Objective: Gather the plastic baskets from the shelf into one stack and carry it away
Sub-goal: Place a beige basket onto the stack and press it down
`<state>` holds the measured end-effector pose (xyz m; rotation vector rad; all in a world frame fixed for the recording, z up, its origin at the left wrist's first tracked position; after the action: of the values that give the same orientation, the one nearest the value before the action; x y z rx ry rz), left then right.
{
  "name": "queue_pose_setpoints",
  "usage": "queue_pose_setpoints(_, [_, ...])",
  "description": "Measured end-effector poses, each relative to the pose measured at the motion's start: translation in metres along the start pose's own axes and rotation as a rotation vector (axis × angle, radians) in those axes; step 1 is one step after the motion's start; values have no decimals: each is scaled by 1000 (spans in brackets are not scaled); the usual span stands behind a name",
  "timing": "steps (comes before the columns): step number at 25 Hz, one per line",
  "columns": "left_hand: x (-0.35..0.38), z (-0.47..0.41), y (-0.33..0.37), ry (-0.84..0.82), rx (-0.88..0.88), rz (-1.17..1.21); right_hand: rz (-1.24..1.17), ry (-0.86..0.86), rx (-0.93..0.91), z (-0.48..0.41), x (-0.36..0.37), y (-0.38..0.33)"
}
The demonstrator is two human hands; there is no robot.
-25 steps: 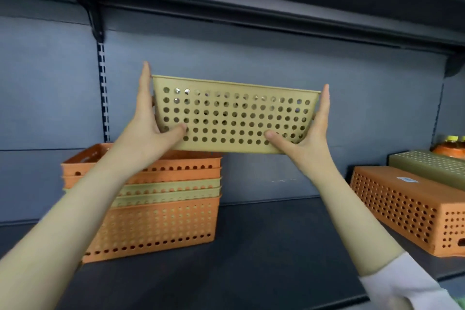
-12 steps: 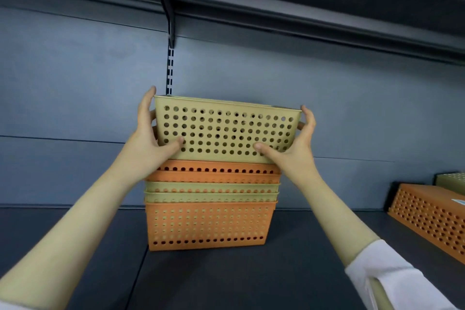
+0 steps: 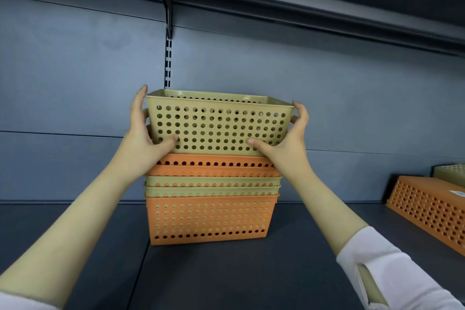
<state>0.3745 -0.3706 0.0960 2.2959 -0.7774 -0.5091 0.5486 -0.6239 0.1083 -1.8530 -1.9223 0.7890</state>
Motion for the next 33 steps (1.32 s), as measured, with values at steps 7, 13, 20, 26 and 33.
queue_pose_setpoints(7, [-1,17,-6,-22,42,-152,71,22,-51,17,-5,1])
queue_pose_setpoints(13, [22,13,25,19,341,-665,396,-85,-275,26,15,-17])
queue_pose_setpoints(20, [49,31,33,314,671,-1002,749,60,-550,35,31,-24])
queue_pose_setpoints(26, [59,29,40,429,762,-1002,759,161,-604,29,28,-26])
queue_pose_setpoints(33, [140,26,55,341,724,-967,772,33,-503,9,-43,18])
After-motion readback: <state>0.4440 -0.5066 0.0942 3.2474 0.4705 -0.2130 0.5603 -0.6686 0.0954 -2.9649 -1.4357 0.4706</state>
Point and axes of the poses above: each hand's wrist, its own z-axis away from the middle knuckle, its own x-axis out of the palm, y = z × x, the point moved 10 cm from there along -z, towards the middle knuckle, and after that the axes turned 5 degrees about y, right-handed, at the moved point
